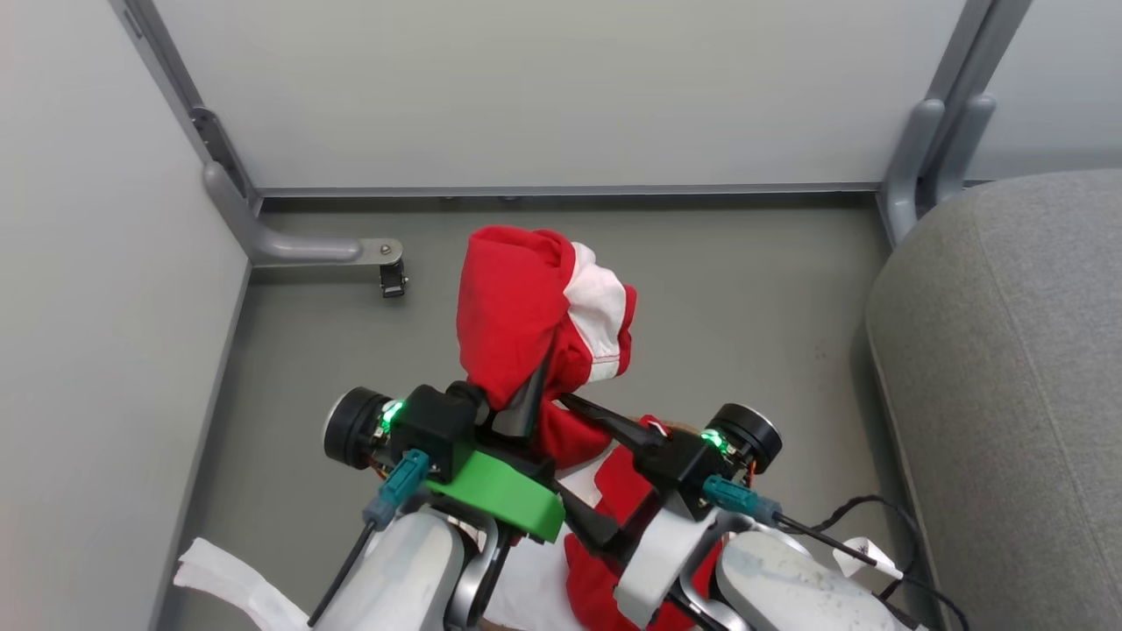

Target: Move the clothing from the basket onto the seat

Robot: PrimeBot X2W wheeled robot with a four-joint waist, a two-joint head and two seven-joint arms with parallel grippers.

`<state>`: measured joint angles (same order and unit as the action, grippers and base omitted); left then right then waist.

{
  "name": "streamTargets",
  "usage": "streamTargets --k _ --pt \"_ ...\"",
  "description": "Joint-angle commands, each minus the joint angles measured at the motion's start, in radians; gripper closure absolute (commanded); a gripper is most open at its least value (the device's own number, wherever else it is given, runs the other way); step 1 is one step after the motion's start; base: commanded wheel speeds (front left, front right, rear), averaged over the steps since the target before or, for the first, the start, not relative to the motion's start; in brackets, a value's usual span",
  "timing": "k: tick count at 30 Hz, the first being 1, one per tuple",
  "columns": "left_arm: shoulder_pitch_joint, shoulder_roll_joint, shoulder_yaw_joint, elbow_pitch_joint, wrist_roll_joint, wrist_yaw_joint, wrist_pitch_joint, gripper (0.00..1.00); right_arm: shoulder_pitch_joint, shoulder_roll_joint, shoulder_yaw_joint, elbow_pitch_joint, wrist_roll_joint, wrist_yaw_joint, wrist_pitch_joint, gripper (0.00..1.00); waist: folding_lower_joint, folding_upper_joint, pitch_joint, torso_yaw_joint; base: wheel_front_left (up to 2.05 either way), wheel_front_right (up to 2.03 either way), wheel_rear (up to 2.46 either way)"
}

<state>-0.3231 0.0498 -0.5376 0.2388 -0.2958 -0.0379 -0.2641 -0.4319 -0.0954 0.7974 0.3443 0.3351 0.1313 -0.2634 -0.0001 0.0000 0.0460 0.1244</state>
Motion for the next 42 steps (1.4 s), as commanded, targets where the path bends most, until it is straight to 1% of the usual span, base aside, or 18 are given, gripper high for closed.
streamTargets --k 1,9,10,11,14,15,16,17,18,23,32,36,42 --pt "-0.018 0.003 -0.01 -0.003 -0.009 0.007 -0.001 1.0 -0.023 -0.001 0.009 0.018 0.0 -0.001 -0.002 0.0 0.0001 0.0 0.011 0.025 0.0 0.0 0.0" --pt "-0.022 0.002 -0.052 -0.008 -0.055 0.025 -0.001 1.0 -0.061 0.026 0.026 0.067 0.009 -0.001 -0.002 0.0 0.0001 0.0 0.024 0.051 0.0 0.0 0.0" --pt "-0.021 0.002 -0.056 -0.008 -0.059 0.028 -0.001 1.0 -0.062 0.027 0.022 0.083 0.011 -0.001 -0.002 0.55 0.0001 0.0 0.024 0.051 0.0 0.0 0.0" --pt "-0.02 0.002 -0.057 -0.009 -0.066 0.03 -0.001 1.0 -0.065 0.029 0.01 0.087 0.008 -0.001 -0.002 1.0 0.0001 0.0 0.024 0.05 0.0 0.0 0.0" --pt "-0.019 0.002 -0.058 -0.01 -0.073 0.037 -0.001 1.0 -0.062 0.035 -0.01 0.1 0.013 -0.001 -0.002 1.0 0.0001 0.0 0.027 0.042 0.0 0.0 0.0" --pt "-0.02 0.002 -0.057 -0.012 -0.072 0.038 0.0 0.93 -0.06 0.035 -0.018 0.099 0.011 -0.001 -0.002 1.0 0.0001 0.0 0.029 0.037 0.0 0.0 0.0" --pt "-0.02 0.002 -0.054 -0.013 -0.069 0.039 -0.001 0.74 -0.056 0.035 -0.032 0.094 0.008 -0.001 -0.002 1.0 0.0001 0.0 0.031 0.029 0.0 0.0 0.0" --pt "-0.021 0.002 -0.053 -0.012 -0.064 0.038 0.0 0.4 -0.051 0.036 -0.044 0.087 0.003 -0.001 -0.002 1.0 0.0001 0.0 0.033 0.023 0.0 0.0 0.0" --pt "-0.02 0.002 -0.051 -0.01 -0.06 0.034 0.0 0.0 -0.044 0.036 -0.064 0.082 -0.005 -0.001 -0.002 1.0 0.0001 0.0 0.035 0.013 0.0 0.0 0.0" --pt "-0.01 0.002 -0.029 0.006 -0.034 0.026 0.0 0.0 -0.006 0.033 -0.152 0.033 -0.04 -0.001 -0.002 1.0 0.0001 0.0 0.046 -0.052 0.0 0.0 0.0" --pt "0.026 0.003 0.043 0.021 0.008 0.011 0.0 0.0 0.054 0.007 -0.28 -0.071 -0.069 -0.001 -0.002 1.0 0.0001 0.0 0.083 -0.26 0.0 0.0 0.0" --pt "0.026 0.003 0.065 0.028 0.027 0.002 0.0 0.0 0.072 0.011 -0.336 -0.102 -0.069 -0.001 -0.002 1.0 0.0001 0.0 0.102 -0.351 0.0 0.0 0.0" --pt "0.026 0.003 0.085 0.044 0.05 -0.015 0.0 0.0 0.091 0.018 -0.377 -0.147 -0.069 -0.001 -0.002 1.0 0.0001 0.0 0.128 -0.477 0.0 0.0 0.0"
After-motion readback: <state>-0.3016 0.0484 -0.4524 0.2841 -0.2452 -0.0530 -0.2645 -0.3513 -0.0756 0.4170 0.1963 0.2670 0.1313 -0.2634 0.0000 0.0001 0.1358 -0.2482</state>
